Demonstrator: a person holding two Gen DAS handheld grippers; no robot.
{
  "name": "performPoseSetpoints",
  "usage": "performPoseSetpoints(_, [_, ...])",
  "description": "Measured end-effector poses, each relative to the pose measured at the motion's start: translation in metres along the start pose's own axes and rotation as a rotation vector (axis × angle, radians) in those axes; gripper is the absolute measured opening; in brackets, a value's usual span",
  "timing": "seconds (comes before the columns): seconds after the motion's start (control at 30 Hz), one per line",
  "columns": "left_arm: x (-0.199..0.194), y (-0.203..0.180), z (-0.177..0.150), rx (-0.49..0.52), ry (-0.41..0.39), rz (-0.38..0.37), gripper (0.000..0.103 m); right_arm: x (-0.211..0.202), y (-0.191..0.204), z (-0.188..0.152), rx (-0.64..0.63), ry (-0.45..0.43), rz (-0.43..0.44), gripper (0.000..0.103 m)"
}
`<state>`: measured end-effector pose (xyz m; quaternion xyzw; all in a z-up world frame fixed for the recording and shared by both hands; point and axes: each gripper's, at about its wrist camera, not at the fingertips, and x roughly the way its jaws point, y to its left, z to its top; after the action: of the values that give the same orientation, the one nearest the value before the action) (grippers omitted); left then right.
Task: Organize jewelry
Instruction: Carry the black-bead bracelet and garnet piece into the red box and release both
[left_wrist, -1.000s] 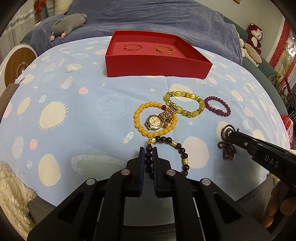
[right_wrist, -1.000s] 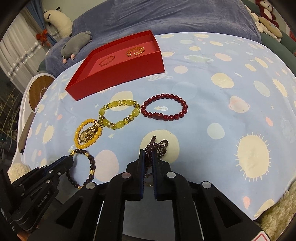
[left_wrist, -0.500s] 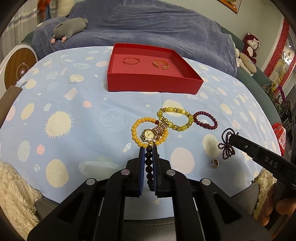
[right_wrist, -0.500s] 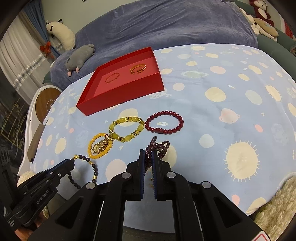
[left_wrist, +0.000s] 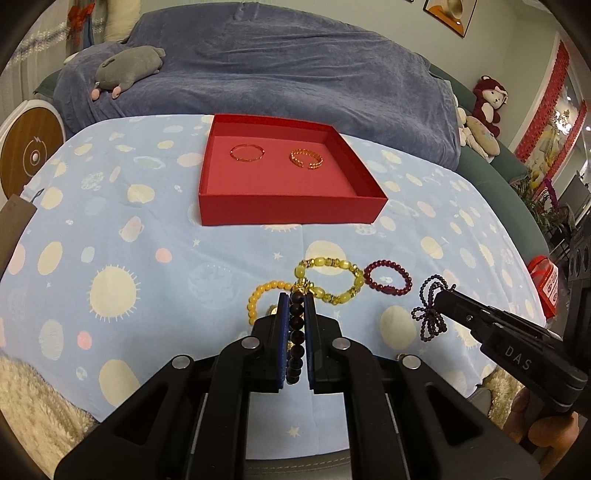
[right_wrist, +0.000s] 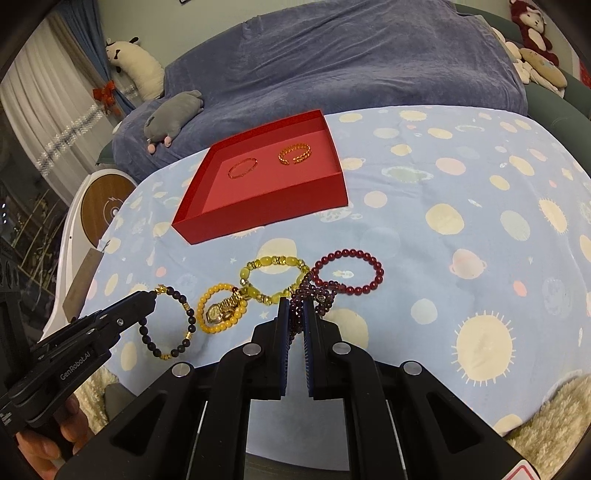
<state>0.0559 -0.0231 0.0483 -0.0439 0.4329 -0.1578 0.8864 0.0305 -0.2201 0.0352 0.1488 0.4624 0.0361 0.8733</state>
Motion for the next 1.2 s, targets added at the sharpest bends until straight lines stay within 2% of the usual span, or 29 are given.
performPoseSetpoints(0.3, [0.009, 0.002, 0.057, 0.022, -0.054, 0.002, 0.008, 0.003, -0.001, 0.055, -0.015, -0.055, 0.0, 0.007])
performPoseSetpoints(0.5, [0.03, 0.01, 0.098, 0.007, -0.069, 0.005, 0.008, 0.021, 0.008, 0.098, -0.033, -0.066, 0.024, 0.007])
performPoseSetpoints(0.87, [0.096, 0.026, 0.15, -0.007, -0.038, 0.029, 0.008, 0.099, 0.023, 0.156, -0.058, -0.002, 0.047, 0.007])
performPoseSetpoints(1.2, [0.152, 0.047, 0.164, -0.039, 0.019, 0.053, 0.008, 0.169, 0.026, 0.172, -0.072, 0.076, 0.038, 0.007])
